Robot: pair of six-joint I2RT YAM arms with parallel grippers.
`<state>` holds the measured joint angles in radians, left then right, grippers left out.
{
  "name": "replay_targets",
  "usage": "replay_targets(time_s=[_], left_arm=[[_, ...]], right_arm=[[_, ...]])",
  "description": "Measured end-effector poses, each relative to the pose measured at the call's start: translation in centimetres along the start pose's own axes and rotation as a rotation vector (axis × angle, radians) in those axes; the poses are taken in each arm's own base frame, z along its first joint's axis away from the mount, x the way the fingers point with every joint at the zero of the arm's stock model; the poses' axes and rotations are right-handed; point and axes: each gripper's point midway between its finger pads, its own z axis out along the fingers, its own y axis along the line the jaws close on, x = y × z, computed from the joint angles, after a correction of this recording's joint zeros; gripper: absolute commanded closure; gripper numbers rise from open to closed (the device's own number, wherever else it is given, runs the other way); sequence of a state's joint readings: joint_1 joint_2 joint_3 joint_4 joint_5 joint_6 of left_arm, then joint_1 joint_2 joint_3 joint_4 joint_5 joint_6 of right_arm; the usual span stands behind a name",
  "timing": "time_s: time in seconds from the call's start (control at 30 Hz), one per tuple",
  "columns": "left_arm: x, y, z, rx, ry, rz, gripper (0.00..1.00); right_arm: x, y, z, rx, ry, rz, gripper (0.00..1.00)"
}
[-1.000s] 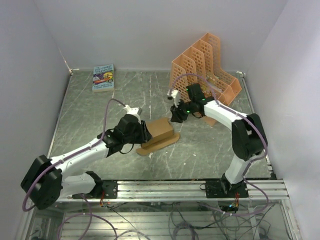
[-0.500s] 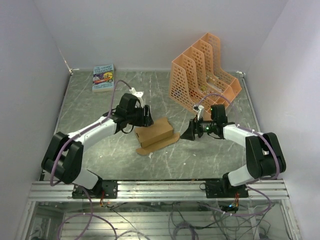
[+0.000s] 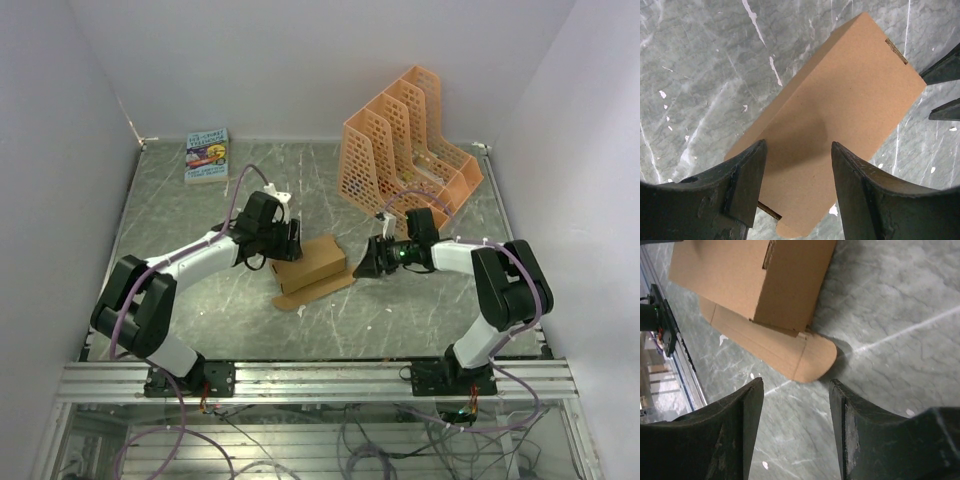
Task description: Fold the paper box
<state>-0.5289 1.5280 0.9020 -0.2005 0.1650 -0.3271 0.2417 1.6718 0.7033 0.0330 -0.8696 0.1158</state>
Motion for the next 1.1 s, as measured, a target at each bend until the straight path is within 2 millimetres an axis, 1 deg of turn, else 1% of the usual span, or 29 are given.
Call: replay_targets(time_s=[0.1, 0.23, 0.47, 0.7, 0.83, 0.9, 1.03, 1.1], left_arm=[[0.0, 0.1, 0.1, -0.008, -0.006, -0.014, 0.34], [0.1, 0.1, 0.0, -0.004, -0.025, -0.036, 0.34], [0.4, 0.0, -0.3, 0.003, -0.042, -0.065, 0.34], [0.5, -0.3, -0.6, 0.009, -0.035, -0.087, 0.35], [0.6, -0.3, -0.6, 0.009, -0.034, -0.095, 0.35], [0.6, -0.3, -0.7, 0.01, -0.036, -0.099, 0.35], [0.8, -0.3, -0.9, 0.009, -0.033, -0.104, 0.35], [1.0, -0.4, -1.1, 0.01, -0.026, -0.107, 0.35]], right_arm=[[-0.5, 0.1, 0.8, 0.001, 0.012, -0.004, 0.49], [-0.7, -0.5, 1.4, 0.012, 0.021, 0.025, 0.53], [-0.6, 0.0, 1.7, -0.001, 0.016, 0.058, 0.62], [-0.3, 0.6, 1.8, -0.009, 0.013, 0.066, 0.76], [0.4, 1.3, 2.6, -0.017, 0.041, 0.042, 0.83], [0.6, 1.4, 2.9, -0.007, 0.053, 0.024, 0.88], [0.6, 1.0, 3.2, 0.045, 0.074, -0.03, 0.98], [0.3, 0.5, 3.2, 0.087, 0.082, -0.072, 1.0]])
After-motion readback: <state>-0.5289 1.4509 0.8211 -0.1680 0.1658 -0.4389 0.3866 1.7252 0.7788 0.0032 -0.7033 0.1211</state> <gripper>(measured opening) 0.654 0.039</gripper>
